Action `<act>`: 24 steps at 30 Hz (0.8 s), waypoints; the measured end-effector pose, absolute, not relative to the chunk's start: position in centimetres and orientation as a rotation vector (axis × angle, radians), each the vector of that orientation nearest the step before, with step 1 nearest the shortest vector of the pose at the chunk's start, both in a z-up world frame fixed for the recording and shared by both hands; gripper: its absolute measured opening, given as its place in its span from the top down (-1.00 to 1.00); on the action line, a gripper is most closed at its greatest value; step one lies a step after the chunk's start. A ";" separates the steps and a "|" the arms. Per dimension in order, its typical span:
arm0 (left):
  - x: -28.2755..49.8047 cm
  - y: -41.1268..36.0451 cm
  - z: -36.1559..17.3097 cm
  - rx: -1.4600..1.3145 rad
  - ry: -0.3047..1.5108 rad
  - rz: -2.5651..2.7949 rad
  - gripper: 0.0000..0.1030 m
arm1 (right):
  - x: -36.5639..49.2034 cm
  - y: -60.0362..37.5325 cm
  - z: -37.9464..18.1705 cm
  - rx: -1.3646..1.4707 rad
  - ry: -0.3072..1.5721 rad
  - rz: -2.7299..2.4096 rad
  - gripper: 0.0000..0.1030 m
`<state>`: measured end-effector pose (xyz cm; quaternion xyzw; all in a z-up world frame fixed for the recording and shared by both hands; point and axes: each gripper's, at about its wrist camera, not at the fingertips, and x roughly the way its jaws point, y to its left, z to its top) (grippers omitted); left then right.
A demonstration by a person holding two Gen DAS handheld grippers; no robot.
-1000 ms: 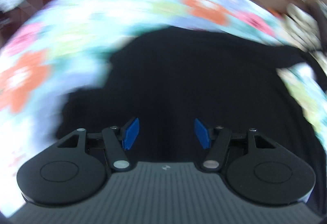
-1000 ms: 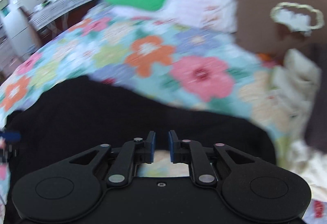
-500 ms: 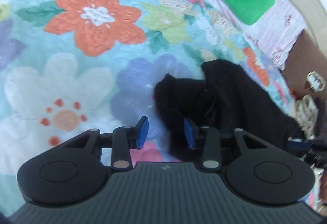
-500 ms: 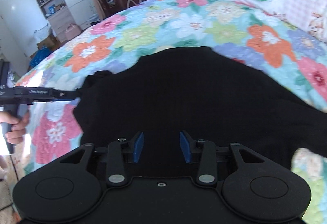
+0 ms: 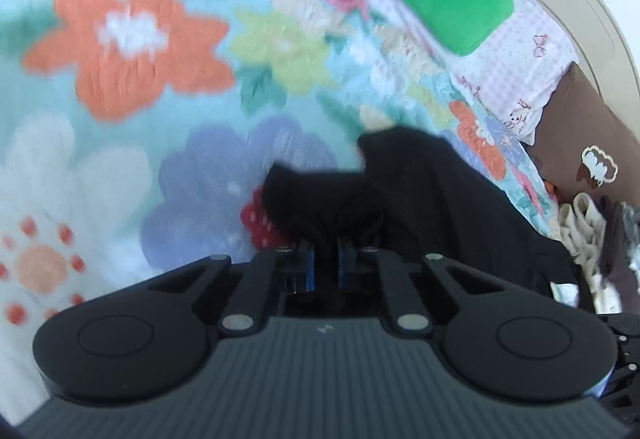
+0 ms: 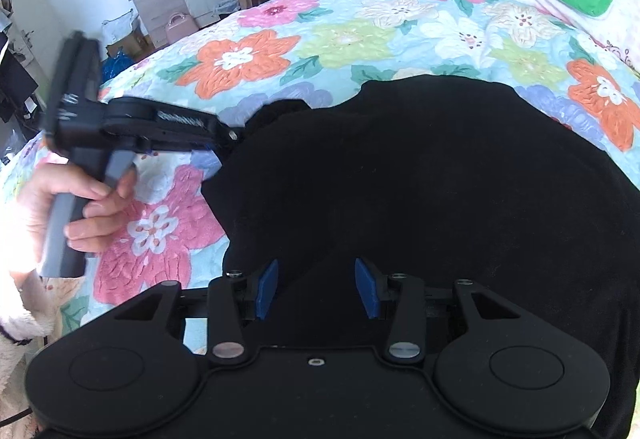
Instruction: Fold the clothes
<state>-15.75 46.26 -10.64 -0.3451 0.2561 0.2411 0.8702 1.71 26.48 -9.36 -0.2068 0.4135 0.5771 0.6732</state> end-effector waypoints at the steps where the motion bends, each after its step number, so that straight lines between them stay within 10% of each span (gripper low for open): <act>1: -16.2 45.8 -9.1 -0.670 0.515 0.527 0.83 | 1.8 26.5 -9.6 -0.461 0.938 1.295 0.05; 8: -23.5 44.6 -1.9 -0.615 0.363 0.764 0.83 | 2.9 25.5 -11.9 -0.460 0.989 1.245 0.04; 24: -30.3 47.0 -6.2 -0.629 0.585 1.132 0.65 | 0.6 24.9 -11.9 -0.639 0.902 1.228 -0.13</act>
